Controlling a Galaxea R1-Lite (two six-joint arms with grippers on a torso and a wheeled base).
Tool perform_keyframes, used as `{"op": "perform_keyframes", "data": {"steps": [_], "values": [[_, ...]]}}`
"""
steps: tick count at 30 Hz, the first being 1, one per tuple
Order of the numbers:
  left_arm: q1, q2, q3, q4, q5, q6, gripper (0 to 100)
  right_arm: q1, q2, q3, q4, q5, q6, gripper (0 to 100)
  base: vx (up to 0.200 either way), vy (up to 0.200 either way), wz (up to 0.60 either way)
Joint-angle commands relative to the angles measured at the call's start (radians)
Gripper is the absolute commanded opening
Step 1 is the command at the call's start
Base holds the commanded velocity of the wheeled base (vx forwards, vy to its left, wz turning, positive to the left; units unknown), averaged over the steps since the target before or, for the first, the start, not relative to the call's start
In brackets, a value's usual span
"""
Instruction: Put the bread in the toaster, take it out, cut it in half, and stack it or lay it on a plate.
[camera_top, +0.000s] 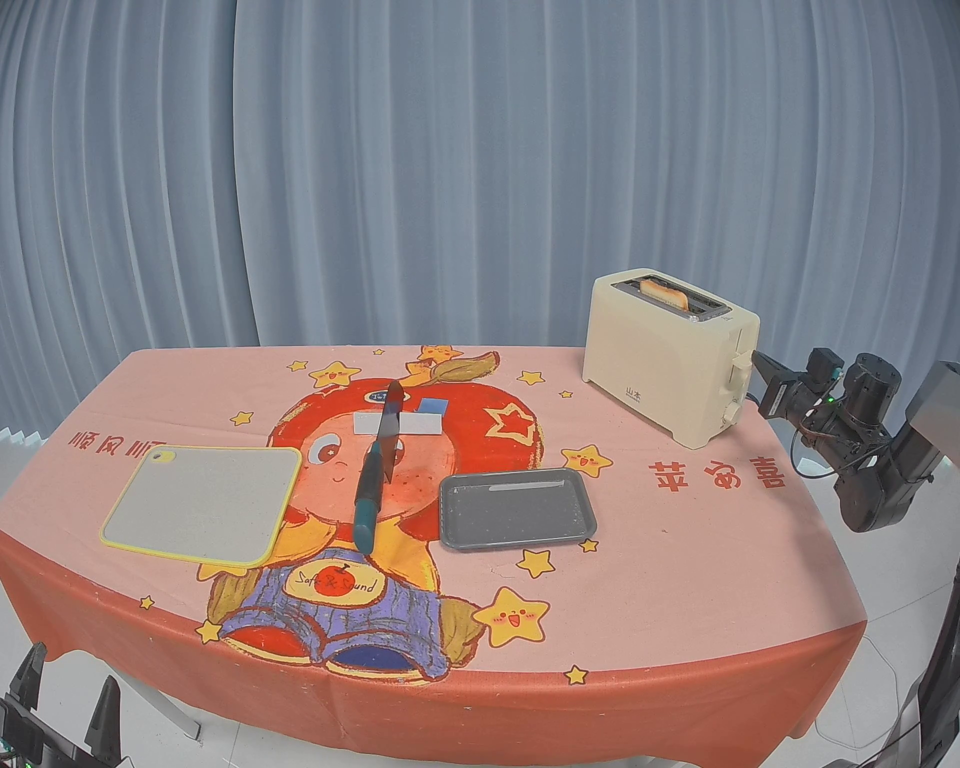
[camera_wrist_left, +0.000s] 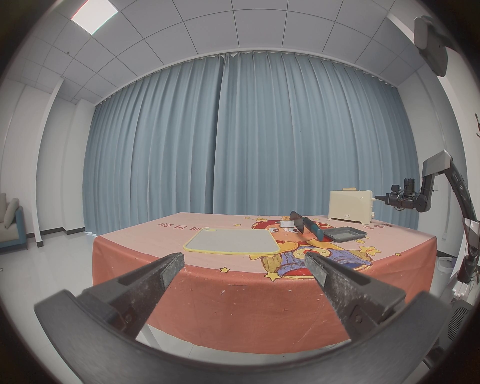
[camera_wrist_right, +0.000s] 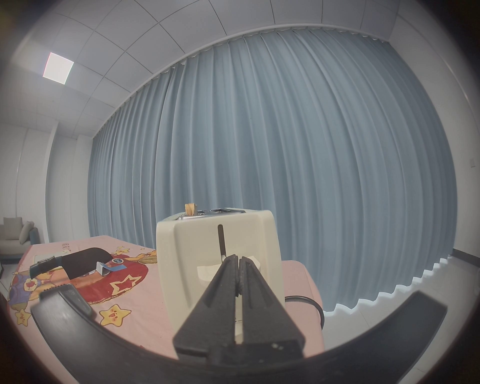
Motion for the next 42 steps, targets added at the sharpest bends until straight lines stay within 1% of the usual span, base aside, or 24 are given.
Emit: {"op": "perform_keyframes", "data": {"steps": [1,3,8,17,20,22,25,33,34,42], "values": [[0.0,0.0,0.018,0.0,0.0,-0.001,100,0.0,0.02,0.006,0.002,0.001,-0.002,0,0.0,0.0,0.0],[0.0,0.0,0.018,0.0,0.0,-0.001,100,0.003,0.025,0.009,0.002,0.001,-0.002,0,0.0,0.0,0.0],[0.0,0.0,0.018,0.0,0.0,-0.001,100,0.007,0.04,0.02,0.002,0.001,-0.022,0,0.0,0.0,0.0],[0.0,0.0,0.018,0.0,0.0,0.0,100,0.008,0.061,0.023,0.002,-0.001,-0.025,0,0.0,0.0,0.0],[0.0,0.0,0.018,0.0,0.0,0.0,100,0.008,0.063,0.025,0.004,0.001,-0.035,0,0.0,0.0,0.0],[0.0,0.0,0.018,0.0,0.0,0.0,100,0.008,0.06,0.025,0.037,-0.001,-0.041,0,0.0,0.0,0.0],[0.0,0.0,0.018,0.0,0.0,-0.001,100,0.003,0.057,0.026,0.051,-0.001,-0.055,0,0.0,0.0,0.0],[0.0,0.0,0.018,0.0,0.0,0.0,100,0.01,0.046,0.025,0.034,-0.001,-0.055,0,0.0,0.0,0.0],[0.0,0.0,0.018,0.0,0.0,-0.001,100,0.011,0.009,0.032,0.034,-0.001,-0.053,0,0.0,0.0,0.0],[0.0,0.0,0.018,0.0,0.0,0.0,100,0.014,-0.097,0.066,0.034,-0.001,-0.053,0,0.0,0.0,0.0]]}}
